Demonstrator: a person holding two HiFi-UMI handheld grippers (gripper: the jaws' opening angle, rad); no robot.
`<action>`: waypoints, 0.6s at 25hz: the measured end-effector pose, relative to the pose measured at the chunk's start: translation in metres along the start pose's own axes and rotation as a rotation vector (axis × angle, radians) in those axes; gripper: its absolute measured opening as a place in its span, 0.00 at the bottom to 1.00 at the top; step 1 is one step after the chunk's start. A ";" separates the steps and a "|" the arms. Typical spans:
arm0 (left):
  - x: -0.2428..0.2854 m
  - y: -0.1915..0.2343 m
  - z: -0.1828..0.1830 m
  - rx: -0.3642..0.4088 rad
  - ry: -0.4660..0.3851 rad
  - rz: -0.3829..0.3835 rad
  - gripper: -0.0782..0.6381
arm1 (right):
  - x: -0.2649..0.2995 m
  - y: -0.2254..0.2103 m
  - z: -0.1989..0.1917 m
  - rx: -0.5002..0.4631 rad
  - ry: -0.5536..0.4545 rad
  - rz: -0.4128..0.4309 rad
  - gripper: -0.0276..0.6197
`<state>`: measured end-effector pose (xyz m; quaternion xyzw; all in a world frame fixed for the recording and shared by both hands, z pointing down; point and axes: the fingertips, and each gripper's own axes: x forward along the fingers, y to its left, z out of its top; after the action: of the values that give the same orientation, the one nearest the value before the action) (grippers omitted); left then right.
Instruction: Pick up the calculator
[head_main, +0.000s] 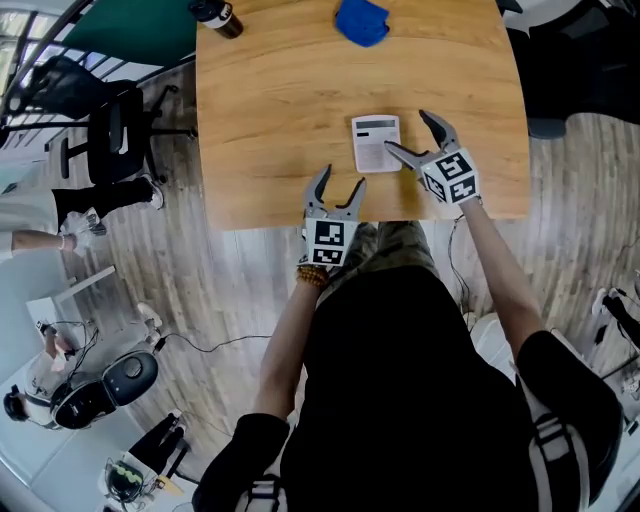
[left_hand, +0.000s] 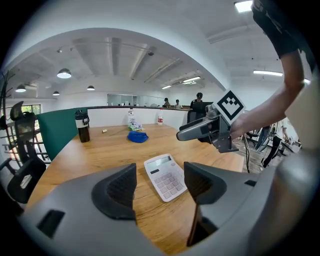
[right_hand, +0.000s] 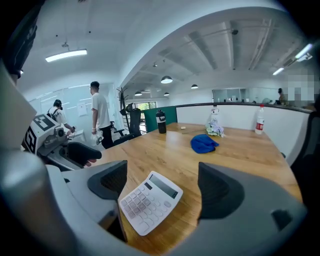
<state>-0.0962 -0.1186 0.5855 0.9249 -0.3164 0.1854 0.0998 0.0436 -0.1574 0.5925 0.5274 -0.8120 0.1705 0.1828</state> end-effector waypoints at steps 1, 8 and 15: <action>0.004 -0.001 -0.005 -0.004 0.010 -0.005 0.53 | 0.005 -0.001 -0.004 -0.001 0.010 0.011 0.74; 0.030 -0.005 -0.040 -0.029 0.103 -0.050 0.53 | 0.037 -0.010 -0.038 0.028 0.079 0.074 0.74; 0.049 -0.009 -0.066 -0.061 0.170 -0.077 0.53 | 0.064 -0.018 -0.063 0.078 0.138 0.104 0.73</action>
<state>-0.0730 -0.1187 0.6654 0.9139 -0.2767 0.2496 0.1612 0.0432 -0.1861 0.6796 0.4783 -0.8166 0.2471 0.2084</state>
